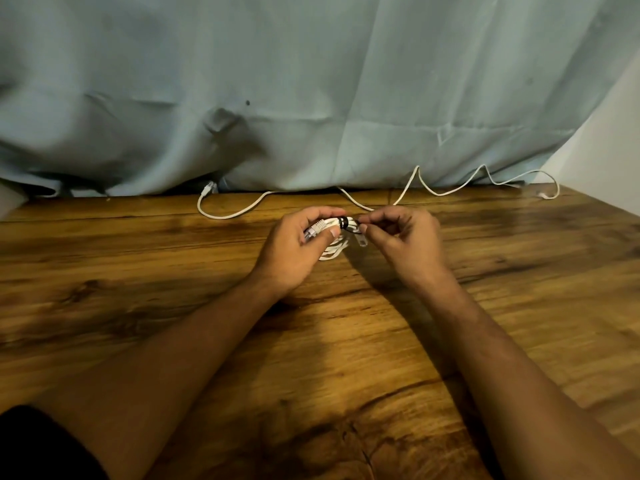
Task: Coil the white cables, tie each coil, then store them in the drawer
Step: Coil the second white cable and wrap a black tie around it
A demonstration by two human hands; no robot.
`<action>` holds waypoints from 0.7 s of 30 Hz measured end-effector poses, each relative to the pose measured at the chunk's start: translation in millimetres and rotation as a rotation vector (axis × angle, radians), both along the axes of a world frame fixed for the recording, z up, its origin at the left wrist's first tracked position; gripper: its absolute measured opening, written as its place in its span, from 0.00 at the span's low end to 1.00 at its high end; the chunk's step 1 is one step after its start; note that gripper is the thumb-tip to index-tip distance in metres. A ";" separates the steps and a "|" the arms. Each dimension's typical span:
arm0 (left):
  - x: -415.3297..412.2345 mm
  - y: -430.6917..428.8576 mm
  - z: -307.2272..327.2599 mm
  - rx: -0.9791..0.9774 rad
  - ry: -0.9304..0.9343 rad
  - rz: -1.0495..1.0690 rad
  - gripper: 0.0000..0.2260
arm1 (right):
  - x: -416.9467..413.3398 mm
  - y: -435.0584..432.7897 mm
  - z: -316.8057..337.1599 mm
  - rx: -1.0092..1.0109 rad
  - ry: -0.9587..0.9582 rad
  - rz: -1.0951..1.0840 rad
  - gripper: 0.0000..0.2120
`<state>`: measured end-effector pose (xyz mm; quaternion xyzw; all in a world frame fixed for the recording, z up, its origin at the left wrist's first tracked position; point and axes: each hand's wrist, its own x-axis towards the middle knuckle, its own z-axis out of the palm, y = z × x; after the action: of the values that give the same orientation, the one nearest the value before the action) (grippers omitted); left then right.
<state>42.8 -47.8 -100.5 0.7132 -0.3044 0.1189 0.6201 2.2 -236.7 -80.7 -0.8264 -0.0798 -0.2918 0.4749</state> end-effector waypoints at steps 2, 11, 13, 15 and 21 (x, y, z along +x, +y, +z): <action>-0.4 -0.2 0.2 0.012 -0.006 0.000 0.13 | -1.5 -2.6 1.9 -0.114 -0.005 -0.053 0.06; -0.7 2.4 1.7 0.167 -0.099 0.054 0.13 | -13.5 -3.9 17.2 -0.606 -0.138 -0.098 0.09; 0.4 4.3 1.5 0.196 -0.109 0.065 0.13 | -13.8 -3.5 17.9 -0.676 -0.146 -0.076 0.10; 1.6 6.0 0.6 0.203 -0.114 0.065 0.13 | -13.4 -2.6 17.6 -0.708 -0.163 -0.051 0.11; 3.3 7.3 1.0 0.195 -0.102 0.047 0.14 | -10.3 -5.6 15.5 -0.628 -0.156 -0.009 0.10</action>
<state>46.1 -40.5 -99.5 0.7701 -0.3289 0.1394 0.5285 -8.1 -242.3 -65.1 -0.9081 -0.1983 -0.3174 0.1880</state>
